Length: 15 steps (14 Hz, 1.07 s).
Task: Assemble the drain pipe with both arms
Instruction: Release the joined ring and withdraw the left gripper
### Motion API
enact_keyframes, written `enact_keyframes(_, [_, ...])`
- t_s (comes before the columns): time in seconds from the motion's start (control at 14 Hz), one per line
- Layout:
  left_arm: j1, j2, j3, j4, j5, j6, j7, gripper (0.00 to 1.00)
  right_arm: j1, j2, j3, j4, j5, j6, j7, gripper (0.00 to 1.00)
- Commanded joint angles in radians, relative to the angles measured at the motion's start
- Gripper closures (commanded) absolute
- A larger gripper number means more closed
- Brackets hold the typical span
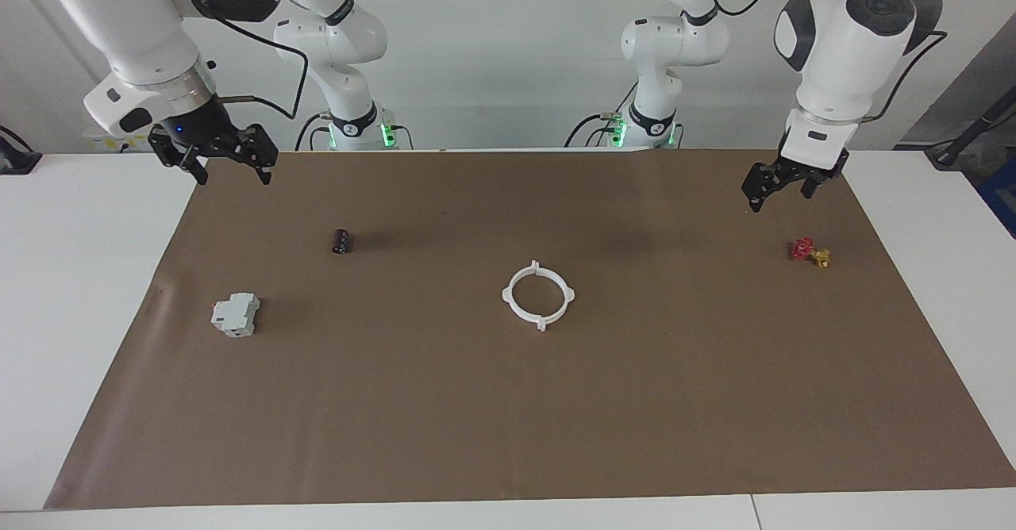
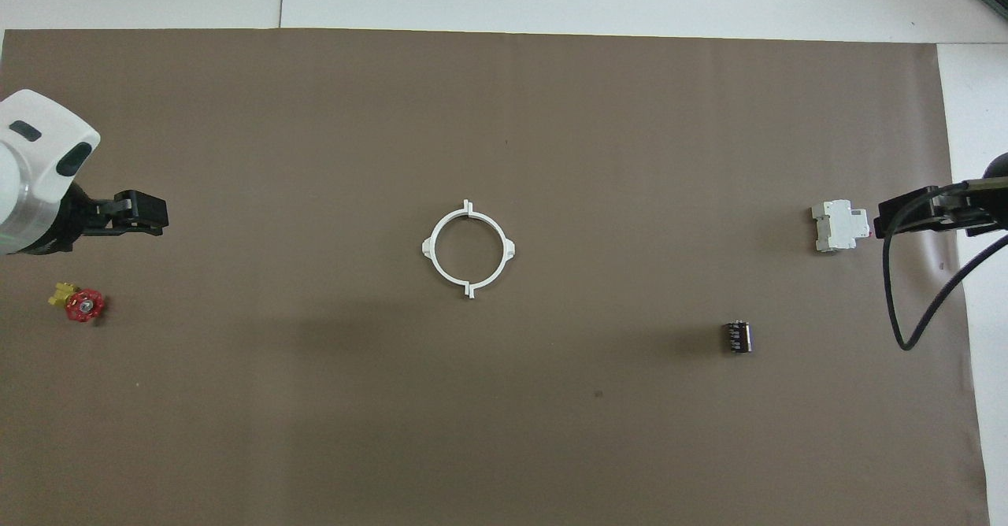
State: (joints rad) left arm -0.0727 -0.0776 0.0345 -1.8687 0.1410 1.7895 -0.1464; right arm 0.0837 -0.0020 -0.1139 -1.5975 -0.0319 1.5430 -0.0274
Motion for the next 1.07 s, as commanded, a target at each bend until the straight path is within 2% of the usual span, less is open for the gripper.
enact_keyframes(0.0, [0.066, -0.022, -0.015, -0.049, -0.004, 0.024, 0.140, 0.00, -0.005, -0.001, 0.003, 0.001, 0.017, 0.005, 0.011, 0.00])
enact_keyframes(0.21, [0.083, -0.027, -0.015, -0.040, -0.014, 0.014, 0.185, 0.00, -0.007, -0.001, 0.003, 0.001, 0.018, 0.005, 0.011, 0.00])
enact_keyframes(0.57, [0.073, -0.028, -0.021, 0.060, -0.026, -0.087, 0.191, 0.00, -0.007, -0.001, 0.003, 0.001, 0.017, 0.005, 0.011, 0.00])
enact_keyframes(0.86, [0.070, -0.028, -0.033, 0.089, -0.026, -0.117, 0.191, 0.00, -0.005, -0.001, 0.003, 0.001, 0.017, 0.005, 0.011, 0.00])
enact_keyframes(1.0, [0.048, -0.021, -0.033, 0.164, -0.026, -0.189, 0.192, 0.00, -0.005, -0.001, 0.003, 0.001, 0.017, 0.005, 0.011, 0.00])
